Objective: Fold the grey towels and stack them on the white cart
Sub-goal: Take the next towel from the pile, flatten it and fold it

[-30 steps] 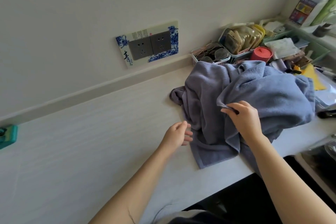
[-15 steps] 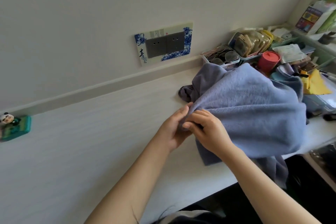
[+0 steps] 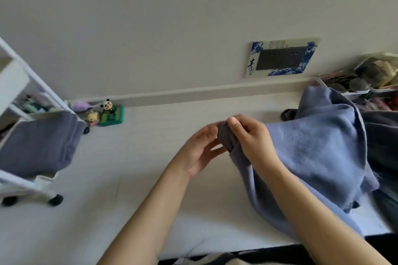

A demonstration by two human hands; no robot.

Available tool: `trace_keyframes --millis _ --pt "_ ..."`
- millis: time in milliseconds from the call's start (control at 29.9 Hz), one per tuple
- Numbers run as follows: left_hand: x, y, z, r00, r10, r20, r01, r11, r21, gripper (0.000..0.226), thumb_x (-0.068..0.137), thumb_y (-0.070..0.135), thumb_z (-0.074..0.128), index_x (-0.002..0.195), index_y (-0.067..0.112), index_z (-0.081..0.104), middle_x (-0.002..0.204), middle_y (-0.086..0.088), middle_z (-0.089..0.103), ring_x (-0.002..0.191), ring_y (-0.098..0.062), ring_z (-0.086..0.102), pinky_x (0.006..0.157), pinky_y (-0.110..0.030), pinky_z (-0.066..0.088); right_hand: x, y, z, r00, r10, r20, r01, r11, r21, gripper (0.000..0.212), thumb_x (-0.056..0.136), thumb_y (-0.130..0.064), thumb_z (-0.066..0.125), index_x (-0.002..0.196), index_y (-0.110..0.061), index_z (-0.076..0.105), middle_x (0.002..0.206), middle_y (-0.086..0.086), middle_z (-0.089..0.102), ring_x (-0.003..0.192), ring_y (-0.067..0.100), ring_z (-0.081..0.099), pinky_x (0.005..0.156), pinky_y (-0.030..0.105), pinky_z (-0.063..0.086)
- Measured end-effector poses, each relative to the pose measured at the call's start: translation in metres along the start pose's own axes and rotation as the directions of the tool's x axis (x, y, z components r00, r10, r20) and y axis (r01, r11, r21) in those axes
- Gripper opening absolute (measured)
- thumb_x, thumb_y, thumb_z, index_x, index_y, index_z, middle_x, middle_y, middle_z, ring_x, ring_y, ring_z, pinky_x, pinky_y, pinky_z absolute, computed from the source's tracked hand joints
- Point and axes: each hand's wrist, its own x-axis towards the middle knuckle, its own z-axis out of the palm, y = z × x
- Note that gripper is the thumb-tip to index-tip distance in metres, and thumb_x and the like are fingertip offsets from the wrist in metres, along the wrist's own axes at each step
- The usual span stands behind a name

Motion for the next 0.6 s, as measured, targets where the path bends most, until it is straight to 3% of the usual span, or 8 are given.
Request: trace_keyframes --millis 67,167,301,434,501,601 --pt "-0.019 0.013 -0.023 0.994 0.107 -0.025 -0.108 0.994 -0.028 0.063 0.069 0.046 0.077 0.12 0.013 0.059 0.111 -0.005 0.065 0.103 -0.018 0.061 0.085 -0.029 0.051 0.007 -0.016 0.033 0.999 0.017 0.04 -0.019 0.999 0.042 0.033 0.095 -0.022 0.054 0.063 -0.025 0.061 0.058 -0.012 0.06 0.061 0.003 0.056 0.065 0.025 0.046" --pt "-0.044 0.031 -0.049 0.951 0.243 -0.189 -0.231 0.969 0.083 0.02 0.08 0.011 0.071 0.098 0.014 0.063 0.091 -0.002 0.069 0.089 -0.017 0.065 0.077 -0.025 0.052 0.013 -0.035 0.077 0.994 0.031 0.104 -0.043 0.993 0.11 0.027 0.093 -0.023 0.057 0.071 -0.016 0.07 0.069 0.0 0.069 0.065 0.008 0.061 0.067 0.029 0.049" --pt "-0.065 0.054 -0.079 0.888 0.328 -0.322 -0.281 0.942 0.185 0.02 0.087 -0.002 0.056 0.091 0.014 0.068 0.082 0.0 0.072 0.082 -0.014 0.068 0.077 -0.023 0.053 0.023 -0.057 0.117 0.99 0.045 0.136 -0.072 0.977 0.199 0.033 0.095 -0.022 0.054 0.064 -0.019 0.067 0.058 0.0 0.063 0.059 0.011 0.057 0.063 0.03 0.048" --pt "-0.077 0.082 -0.098 0.899 0.353 -0.258 -0.297 0.926 0.231 0.015 0.083 0.009 0.059 0.082 0.013 0.073 0.076 -0.002 0.071 0.073 -0.013 0.066 0.074 -0.023 0.054 0.034 -0.073 0.134 0.99 0.013 0.143 -0.041 0.979 0.197 0.033 0.095 -0.028 0.053 0.072 -0.012 0.07 0.073 0.01 0.069 0.073 0.015 0.062 0.075 0.036 0.05" --pt "-0.081 0.094 -0.103 0.917 0.348 -0.196 -0.288 0.916 0.279 0.015 0.079 0.02 0.06 0.077 0.013 0.073 0.074 -0.003 0.07 0.071 -0.013 0.065 0.07 -0.024 0.052 0.04 -0.079 0.133 0.994 -0.009 0.105 -0.008 0.987 0.162 0.034 0.095 -0.027 0.052 0.067 -0.014 0.066 0.064 0.004 0.064 0.067 0.01 0.057 0.07 0.032 0.048" --pt "-0.083 0.117 -0.107 0.953 0.289 -0.086 -0.251 0.918 0.306 0.023 0.085 0.028 0.059 0.087 0.006 0.066 0.079 -0.006 0.067 0.076 -0.018 0.063 0.068 -0.024 0.051 0.052 -0.092 0.124 0.999 -0.031 0.015 0.03 0.996 0.079 0.039 0.095 -0.029 0.054 0.058 -0.016 0.053 0.056 -0.005 0.044 0.059 0.007 0.041 0.061 0.03 0.035"
